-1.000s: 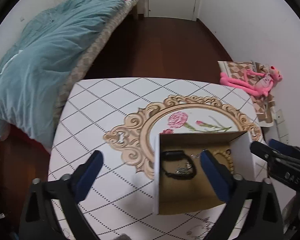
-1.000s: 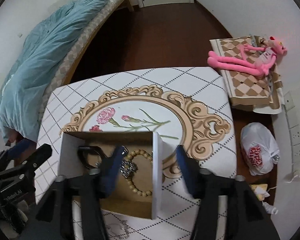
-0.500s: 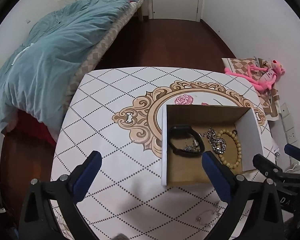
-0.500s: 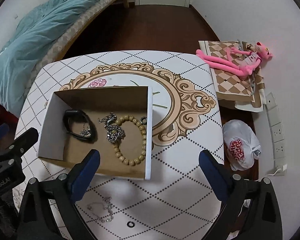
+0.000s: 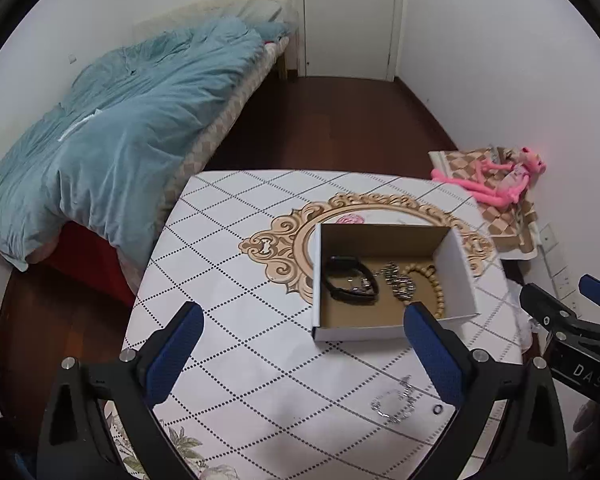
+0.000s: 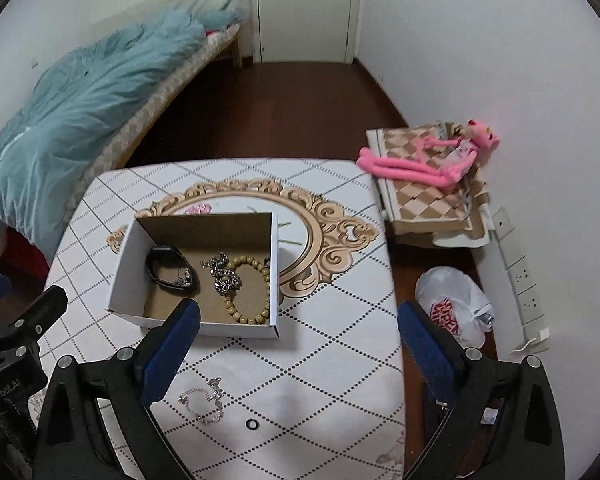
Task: Organize jewelry
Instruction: 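Open both tools and withdraw them from the box, then grasp the last black ring with the right tool while the left tool grasps the thin silver bracelet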
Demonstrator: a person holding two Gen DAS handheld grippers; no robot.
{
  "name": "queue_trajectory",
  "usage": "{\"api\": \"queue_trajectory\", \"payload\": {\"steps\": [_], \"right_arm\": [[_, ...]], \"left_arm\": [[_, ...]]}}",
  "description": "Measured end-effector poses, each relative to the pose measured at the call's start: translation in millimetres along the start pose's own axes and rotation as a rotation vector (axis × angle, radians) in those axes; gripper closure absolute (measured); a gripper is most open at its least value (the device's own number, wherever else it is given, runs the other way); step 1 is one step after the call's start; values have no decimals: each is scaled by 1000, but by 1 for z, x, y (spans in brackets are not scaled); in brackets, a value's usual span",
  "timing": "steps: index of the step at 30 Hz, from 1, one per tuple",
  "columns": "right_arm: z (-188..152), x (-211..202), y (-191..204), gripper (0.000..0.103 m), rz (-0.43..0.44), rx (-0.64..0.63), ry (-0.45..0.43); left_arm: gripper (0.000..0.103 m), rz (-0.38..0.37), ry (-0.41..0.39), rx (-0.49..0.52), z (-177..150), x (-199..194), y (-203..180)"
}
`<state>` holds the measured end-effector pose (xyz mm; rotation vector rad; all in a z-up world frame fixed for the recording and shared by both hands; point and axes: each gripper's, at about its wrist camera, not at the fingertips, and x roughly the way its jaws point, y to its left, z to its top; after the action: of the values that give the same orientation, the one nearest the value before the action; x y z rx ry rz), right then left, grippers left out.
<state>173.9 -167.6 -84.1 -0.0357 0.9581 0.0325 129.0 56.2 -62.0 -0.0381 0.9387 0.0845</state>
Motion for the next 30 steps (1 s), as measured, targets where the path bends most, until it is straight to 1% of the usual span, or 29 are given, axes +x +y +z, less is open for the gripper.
{"api": "queue_trajectory", "payload": {"steps": [8, 11, 13, 16, 19, 20, 24, 26, 28, 30], "right_arm": [[-9, -53, -7, 3, -7, 27, -98], [-13, -67, -8, 3, 2, 41, -122], [-15, -69, -9, 3, 12, 47, -118], [-26, -56, -8, 3, 29, 48, -65], [-44, -29, -4, 3, 35, 47, 8], [-57, -12, -2, 3, 36, 43, 48], [-98, 38, 10, 4, 42, 20, 141], [-116, 60, 16, 11, 52, 5, 174], [-128, 72, 21, 28, 58, 1, 197], [-139, 83, 25, 35, 66, -1, 207]], "left_arm": [[1, -15, -75, 4, -3, -45, -3], [1, -26, -81, 1, -5, -54, -2], [1, -28, -77, 1, -8, -55, -1], [1, -21, -41, -17, -18, -44, 3], [1, 15, 15, -13, -37, -20, 5], [1, 26, 38, -7, -44, -11, 5], [1, 66, 162, 14, -78, 33, 6], [1, 71, 218, 10, -96, 50, 8], [1, 72, 260, 3, -107, 61, 11], [1, 69, 285, -4, -115, 67, 12]]}}
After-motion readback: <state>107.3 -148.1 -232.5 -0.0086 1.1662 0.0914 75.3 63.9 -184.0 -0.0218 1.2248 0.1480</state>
